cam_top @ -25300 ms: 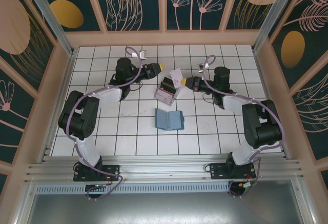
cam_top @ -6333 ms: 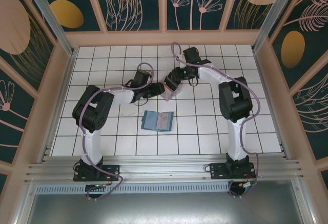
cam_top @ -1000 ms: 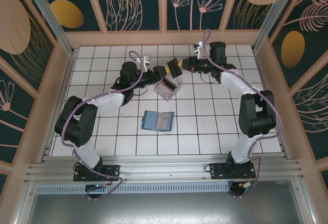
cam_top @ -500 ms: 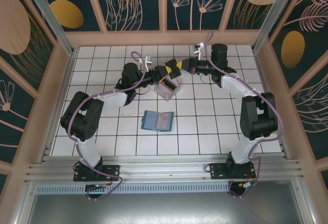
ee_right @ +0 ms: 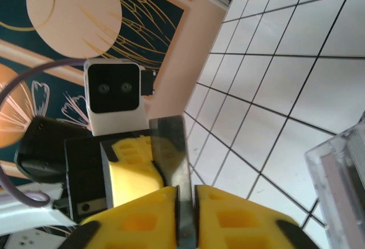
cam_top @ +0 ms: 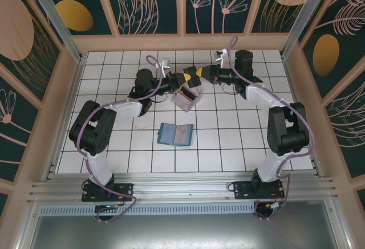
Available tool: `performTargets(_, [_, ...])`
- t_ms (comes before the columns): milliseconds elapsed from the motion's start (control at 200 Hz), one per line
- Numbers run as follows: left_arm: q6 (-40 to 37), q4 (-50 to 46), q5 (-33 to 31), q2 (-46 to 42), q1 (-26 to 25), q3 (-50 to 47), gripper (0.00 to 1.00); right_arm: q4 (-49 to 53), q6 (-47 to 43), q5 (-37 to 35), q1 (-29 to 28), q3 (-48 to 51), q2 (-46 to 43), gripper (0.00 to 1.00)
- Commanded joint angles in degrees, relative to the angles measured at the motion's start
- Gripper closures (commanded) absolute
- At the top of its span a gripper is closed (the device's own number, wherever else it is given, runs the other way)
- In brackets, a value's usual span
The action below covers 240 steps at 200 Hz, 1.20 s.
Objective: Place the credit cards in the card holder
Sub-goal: Pick up the credit card from the storage box, then insert the credit card into the card slot.
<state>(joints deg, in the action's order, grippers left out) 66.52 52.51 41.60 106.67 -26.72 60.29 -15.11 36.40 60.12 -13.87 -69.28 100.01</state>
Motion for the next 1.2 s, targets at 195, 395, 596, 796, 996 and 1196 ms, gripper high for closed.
performTargets(195, [-1.0,1.7,2.9,0.3,0.4,1.4,1.00,2.0,-1.5,5.1,-0.3,-1.8,0.0,0.74])
performTargets(395, [-0.5,2.5,4.3,0.6,0.4,1.5,1.00,3.7,-2.8,5.7,-0.4,-2.0,0.7,0.76])
performTargets(596, [-2.1,-0.3,5.0,0.9,0.4,2.3,1.00,4.8,-3.8,7.2,-1.1,-2.8,1.5,0.93])
performTargets(796, [-5.7,-7.5,1.9,-1.5,2.7,-0.2,0.59,7.8,-5.4,5.2,-1.3,-0.4,-0.9,1.00])
performTargets(996, [-19.6,-27.0,-5.6,-10.1,6.8,-7.2,0.54,7.1,-3.4,-3.9,-7.2,12.2,-6.6,1.00])
performTargets(1196, [-30.1,-42.4,-13.2,-15.4,6.8,-12.8,0.53,-2.0,6.8,-17.6,-18.6,26.1,-10.5,1.00])
